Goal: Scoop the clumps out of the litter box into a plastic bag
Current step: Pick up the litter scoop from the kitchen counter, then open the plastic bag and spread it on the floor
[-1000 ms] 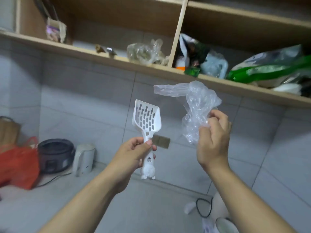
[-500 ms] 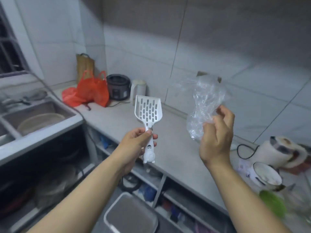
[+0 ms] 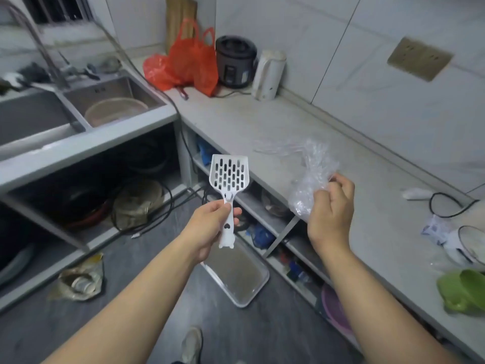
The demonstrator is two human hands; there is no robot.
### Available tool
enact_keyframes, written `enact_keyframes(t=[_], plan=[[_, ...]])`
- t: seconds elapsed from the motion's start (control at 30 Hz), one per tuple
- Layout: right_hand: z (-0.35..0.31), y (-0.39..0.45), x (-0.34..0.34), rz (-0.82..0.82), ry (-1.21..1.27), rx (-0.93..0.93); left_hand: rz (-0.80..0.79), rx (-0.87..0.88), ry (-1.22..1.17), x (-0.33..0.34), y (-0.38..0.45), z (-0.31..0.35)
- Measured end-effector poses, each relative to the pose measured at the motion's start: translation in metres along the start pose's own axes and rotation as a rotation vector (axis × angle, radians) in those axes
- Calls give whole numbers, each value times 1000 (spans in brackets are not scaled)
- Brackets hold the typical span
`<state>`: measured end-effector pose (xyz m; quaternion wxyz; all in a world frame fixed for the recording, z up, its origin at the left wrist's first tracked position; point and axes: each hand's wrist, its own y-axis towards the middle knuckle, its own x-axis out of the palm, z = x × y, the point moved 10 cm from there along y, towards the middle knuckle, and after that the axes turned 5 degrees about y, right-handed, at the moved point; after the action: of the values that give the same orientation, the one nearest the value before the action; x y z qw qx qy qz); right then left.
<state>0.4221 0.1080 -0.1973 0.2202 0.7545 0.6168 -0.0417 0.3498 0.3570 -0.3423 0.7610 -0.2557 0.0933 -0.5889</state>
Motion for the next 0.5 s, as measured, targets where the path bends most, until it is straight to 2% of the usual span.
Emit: enact_keyframes(t=[0.27,0.5], plan=[[76,-36,62,-25,7,251,84,-227,23,-54,35,-84],[160,-64,86,-13,8,498,162,-385,-18,-70,63,-161]])
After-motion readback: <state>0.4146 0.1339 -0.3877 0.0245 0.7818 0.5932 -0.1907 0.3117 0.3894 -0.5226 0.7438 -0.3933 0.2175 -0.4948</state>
